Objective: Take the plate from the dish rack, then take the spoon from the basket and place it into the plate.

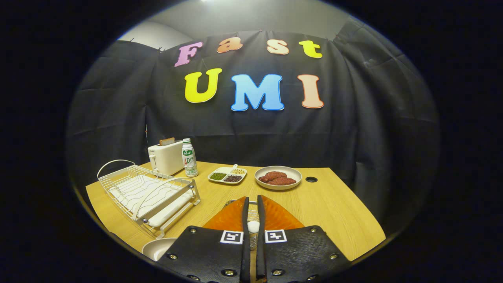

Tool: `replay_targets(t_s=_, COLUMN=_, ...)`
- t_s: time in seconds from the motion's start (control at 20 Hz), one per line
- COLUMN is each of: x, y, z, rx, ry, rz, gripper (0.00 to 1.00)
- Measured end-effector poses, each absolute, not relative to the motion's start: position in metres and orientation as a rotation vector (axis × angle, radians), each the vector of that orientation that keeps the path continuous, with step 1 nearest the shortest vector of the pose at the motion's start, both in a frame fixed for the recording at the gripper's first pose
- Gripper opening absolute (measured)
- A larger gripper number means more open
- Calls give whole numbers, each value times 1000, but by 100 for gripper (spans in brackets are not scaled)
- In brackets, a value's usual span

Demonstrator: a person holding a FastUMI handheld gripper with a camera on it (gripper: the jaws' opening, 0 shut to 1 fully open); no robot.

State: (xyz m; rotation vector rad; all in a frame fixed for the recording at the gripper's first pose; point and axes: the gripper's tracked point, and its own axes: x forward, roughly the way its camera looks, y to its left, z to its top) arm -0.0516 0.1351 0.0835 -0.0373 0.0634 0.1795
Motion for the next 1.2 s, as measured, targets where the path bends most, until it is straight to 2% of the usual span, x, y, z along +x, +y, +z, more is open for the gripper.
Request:
replay_targets(t_s=0.55, x=-108, y=139, z=156, rx=-29, ry=53, rz=177, gripper=6)
replay_targets(t_s=1.2, x=-157, y=190, z=112, rx=-63, ry=245, rz=242, gripper=6)
